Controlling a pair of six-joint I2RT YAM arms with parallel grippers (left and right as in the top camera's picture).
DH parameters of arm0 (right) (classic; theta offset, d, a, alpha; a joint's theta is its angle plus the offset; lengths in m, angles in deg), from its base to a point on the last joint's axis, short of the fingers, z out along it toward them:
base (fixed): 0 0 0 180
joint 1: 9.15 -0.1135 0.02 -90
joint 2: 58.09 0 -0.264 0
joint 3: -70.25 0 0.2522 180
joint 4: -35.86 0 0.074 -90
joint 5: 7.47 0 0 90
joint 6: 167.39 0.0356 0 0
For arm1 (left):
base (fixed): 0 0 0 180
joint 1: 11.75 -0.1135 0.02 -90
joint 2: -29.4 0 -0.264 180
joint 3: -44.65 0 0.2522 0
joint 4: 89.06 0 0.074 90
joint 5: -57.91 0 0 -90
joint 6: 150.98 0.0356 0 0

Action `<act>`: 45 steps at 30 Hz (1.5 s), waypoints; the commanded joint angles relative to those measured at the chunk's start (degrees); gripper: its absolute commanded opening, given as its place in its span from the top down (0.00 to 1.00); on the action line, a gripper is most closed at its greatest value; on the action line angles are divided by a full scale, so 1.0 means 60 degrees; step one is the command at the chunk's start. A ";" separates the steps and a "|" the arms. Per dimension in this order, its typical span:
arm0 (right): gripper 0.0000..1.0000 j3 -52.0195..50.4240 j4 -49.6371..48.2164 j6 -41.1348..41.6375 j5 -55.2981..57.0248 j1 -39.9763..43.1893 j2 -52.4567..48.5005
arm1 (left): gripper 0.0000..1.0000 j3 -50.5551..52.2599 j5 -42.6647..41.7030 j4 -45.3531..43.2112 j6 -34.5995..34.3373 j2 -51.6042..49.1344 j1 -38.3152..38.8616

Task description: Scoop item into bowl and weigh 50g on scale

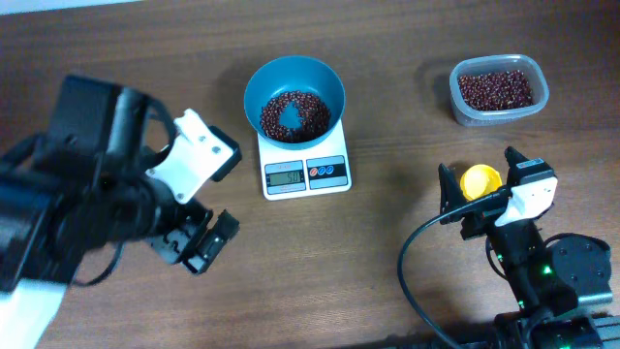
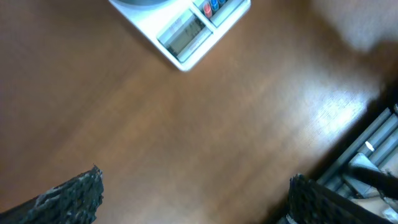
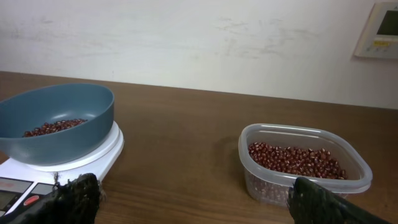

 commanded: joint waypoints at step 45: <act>0.01 -0.0087 0.0022 -0.0025 0.0080 -0.0084 0.0087 | 0.01 1.0921 0.0149 -1.0630 -0.2987 1.0367 -0.3191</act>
